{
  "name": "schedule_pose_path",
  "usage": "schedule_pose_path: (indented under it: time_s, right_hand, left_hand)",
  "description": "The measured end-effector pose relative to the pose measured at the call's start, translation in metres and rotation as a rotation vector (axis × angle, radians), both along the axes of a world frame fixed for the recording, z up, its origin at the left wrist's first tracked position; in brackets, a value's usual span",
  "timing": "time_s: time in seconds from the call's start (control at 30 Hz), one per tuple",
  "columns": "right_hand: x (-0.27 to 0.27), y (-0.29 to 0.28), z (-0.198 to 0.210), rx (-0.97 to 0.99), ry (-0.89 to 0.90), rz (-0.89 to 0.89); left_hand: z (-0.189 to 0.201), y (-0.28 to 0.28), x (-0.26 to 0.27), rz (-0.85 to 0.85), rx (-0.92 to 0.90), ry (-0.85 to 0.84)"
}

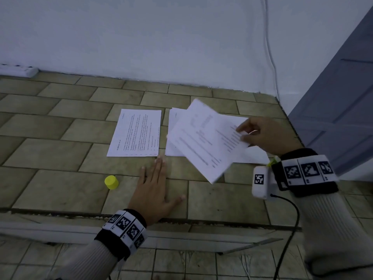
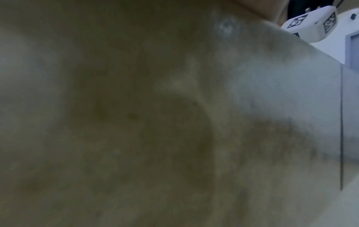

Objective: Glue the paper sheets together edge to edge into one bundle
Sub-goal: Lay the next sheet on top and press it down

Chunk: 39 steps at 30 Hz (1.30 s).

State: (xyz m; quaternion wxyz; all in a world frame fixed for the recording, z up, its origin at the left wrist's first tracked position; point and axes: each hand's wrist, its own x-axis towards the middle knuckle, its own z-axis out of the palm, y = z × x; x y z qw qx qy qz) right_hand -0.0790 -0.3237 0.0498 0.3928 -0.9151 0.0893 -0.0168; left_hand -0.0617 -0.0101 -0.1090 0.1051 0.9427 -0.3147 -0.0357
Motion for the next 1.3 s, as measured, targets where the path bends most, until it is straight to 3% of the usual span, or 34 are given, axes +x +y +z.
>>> schedule_pose_path:
  time_s: [0.17, 0.37, 0.53, 0.87, 1.03, 1.3]
  right_hand:
    - [0.027, 0.023, -0.046, 0.249, -0.026, -0.191]
    - [0.05, 0.05, -0.092, 0.125, 0.009, -0.274]
    - [0.054, 0.053, -0.096, 0.027, 0.028, -0.23]
    - [0.063, 0.055, -0.096, 0.022, 0.074, -0.206]
    - [0.068, 0.056, -0.098, -0.159, 0.116, -0.162]
    - [0.068, 0.057, -0.099, -0.261, 0.17, -0.115]
  left_hand:
    - [-0.001, 0.001, 0.0, -0.004, -0.019, -0.007]
    - [-0.001, 0.0, 0.0, -0.007, -0.012, -0.011]
    - [-0.001, 0.001, -0.001, -0.021, -0.042, -0.025]
    - [0.004, -0.001, -0.001, -0.01, -0.013, 0.014]
    - [0.005, -0.001, -0.001, -0.012, 0.015, 0.015]
    - [0.003, -0.001, -0.001, -0.008, -0.012, 0.0]
